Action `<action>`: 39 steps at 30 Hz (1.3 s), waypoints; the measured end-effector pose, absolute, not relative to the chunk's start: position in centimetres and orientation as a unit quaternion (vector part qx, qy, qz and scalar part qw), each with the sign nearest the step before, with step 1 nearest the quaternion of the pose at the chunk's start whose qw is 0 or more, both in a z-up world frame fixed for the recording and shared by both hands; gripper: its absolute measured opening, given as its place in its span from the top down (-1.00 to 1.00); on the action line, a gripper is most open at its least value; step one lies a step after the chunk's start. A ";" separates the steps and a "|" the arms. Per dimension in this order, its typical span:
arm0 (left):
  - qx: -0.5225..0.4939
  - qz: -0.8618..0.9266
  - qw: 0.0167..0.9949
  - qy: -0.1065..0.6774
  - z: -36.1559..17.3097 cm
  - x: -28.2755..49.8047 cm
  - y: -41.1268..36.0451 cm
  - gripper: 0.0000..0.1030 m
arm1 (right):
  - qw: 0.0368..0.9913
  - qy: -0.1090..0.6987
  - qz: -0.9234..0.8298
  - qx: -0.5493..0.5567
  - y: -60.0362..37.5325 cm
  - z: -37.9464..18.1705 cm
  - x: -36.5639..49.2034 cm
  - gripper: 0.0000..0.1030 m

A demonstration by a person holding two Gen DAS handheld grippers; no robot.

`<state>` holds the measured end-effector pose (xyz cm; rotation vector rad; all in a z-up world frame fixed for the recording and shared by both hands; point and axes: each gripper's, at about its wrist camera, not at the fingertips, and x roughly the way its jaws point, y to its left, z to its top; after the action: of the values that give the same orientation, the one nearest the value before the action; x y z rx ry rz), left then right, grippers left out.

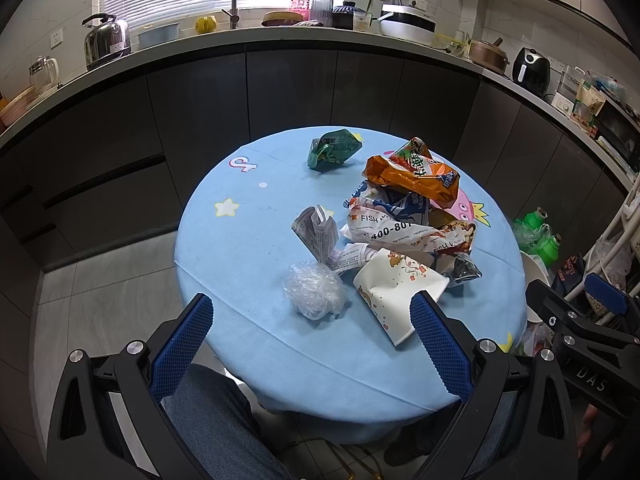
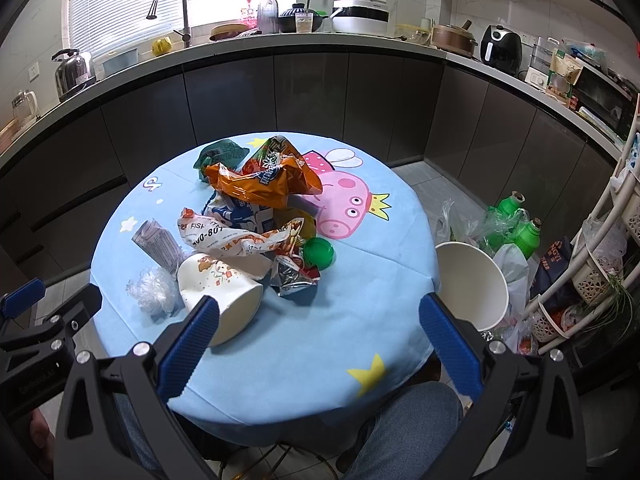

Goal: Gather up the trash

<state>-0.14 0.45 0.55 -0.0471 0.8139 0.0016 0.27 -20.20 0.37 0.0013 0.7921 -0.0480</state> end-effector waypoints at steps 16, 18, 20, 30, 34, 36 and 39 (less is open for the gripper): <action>-0.023 0.001 0.918 0.396 0.5 -0.1 0.5 -0.83 | 0.921 0.390 -0.021 0.000 -19.9 -0.2 0.5 -0.93; -0.023 0.001 0.918 0.397 0.5 0.0 0.5 -0.83 | 0.920 0.391 -0.021 0.000 -19.8 -0.3 0.6 -0.93; -0.023 0.001 0.917 0.398 0.6 0.1 0.5 -0.83 | 0.919 0.393 -0.019 0.000 -19.8 -0.3 0.9 -0.93; -0.033 -0.004 0.915 0.401 0.2 1.3 2.0 -0.83 | 0.916 0.397 0.044 0.043 -20.0 -1.4 1.5 -0.94; -0.043 0.001 0.920 0.389 0.0 2.0 4.9 -0.83 | 0.892 0.430 0.133 0.041 -18.2 -3.7 2.2 -0.93; -0.058 -0.008 0.919 0.390 -0.4 2.4 6.0 -0.83 | 0.884 0.436 0.158 0.054 -17.2 -4.7 2.7 -0.93; -0.077 -0.032 0.910 0.405 -1.3 3.6 6.7 -0.82 | 0.859 0.471 0.182 0.083 -16.2 -7.1 4.4 -0.65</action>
<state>3.60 6.75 -1.28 -0.1589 0.8354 -0.0653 4.37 -16.15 -7.07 0.1750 0.9893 0.3826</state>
